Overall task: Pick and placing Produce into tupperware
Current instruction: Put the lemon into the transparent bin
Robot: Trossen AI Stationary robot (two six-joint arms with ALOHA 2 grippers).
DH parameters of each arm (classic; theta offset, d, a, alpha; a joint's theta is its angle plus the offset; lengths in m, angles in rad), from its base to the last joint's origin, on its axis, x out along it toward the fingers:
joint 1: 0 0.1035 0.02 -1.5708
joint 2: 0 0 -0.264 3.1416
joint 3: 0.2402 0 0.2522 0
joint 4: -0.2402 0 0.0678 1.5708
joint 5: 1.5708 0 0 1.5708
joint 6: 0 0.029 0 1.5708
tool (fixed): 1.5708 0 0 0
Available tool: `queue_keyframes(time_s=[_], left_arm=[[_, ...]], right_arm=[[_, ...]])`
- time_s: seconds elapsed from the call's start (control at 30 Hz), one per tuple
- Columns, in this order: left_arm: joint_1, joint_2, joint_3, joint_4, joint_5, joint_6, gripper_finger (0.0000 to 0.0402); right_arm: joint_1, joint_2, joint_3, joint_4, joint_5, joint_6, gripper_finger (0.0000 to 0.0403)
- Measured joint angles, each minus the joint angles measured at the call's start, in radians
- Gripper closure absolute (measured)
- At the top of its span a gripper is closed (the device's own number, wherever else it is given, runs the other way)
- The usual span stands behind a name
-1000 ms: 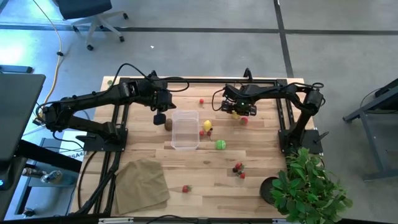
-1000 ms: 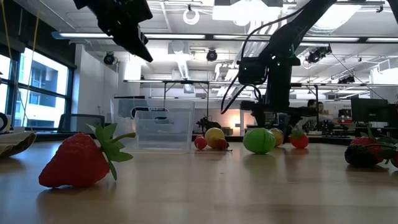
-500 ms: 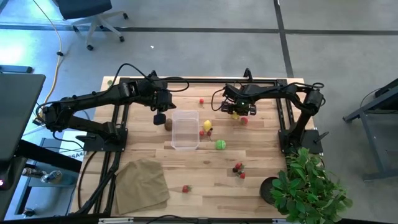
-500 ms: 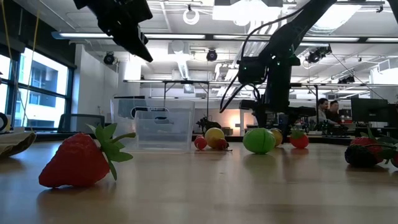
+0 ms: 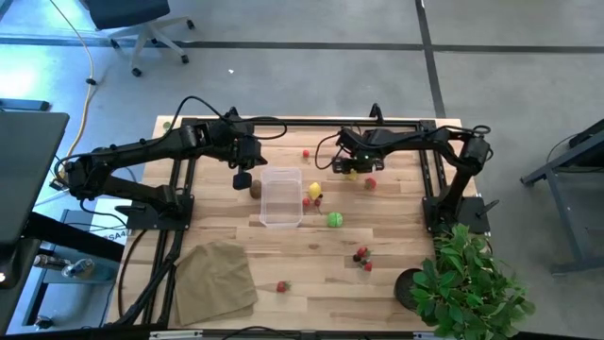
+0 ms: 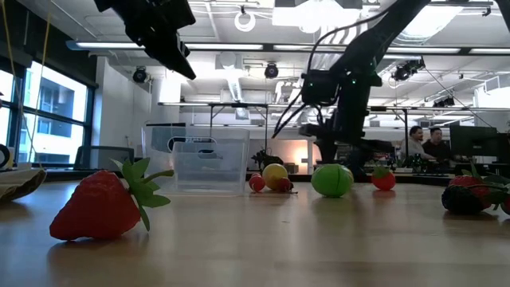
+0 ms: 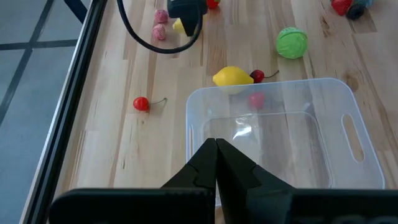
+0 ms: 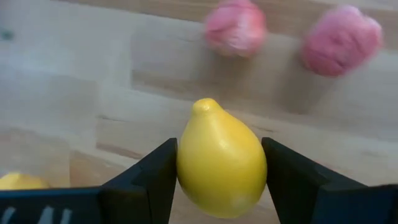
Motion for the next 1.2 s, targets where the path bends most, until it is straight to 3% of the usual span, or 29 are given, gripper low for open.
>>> queue_keyframes(time_s=[0.53,1.1,1.2], left_arm=[[0.0,0.0,0.0,0.0,0.0,0.0,0.0401],[0.0,0.0,0.0,-0.003,0.002,-0.015,0.0401],[0.0,0.0,0.0,-0.057,0.054,-0.057,0.0401]], right_arm=[[0.063,-0.002,0.0,0.052,-0.001,-0.285,0.021],[0.074,-0.003,0.0,0.092,-0.029,-0.391,0.021],[0.09,-0.009,0.0,0.099,-0.034,-0.447,0.021]])
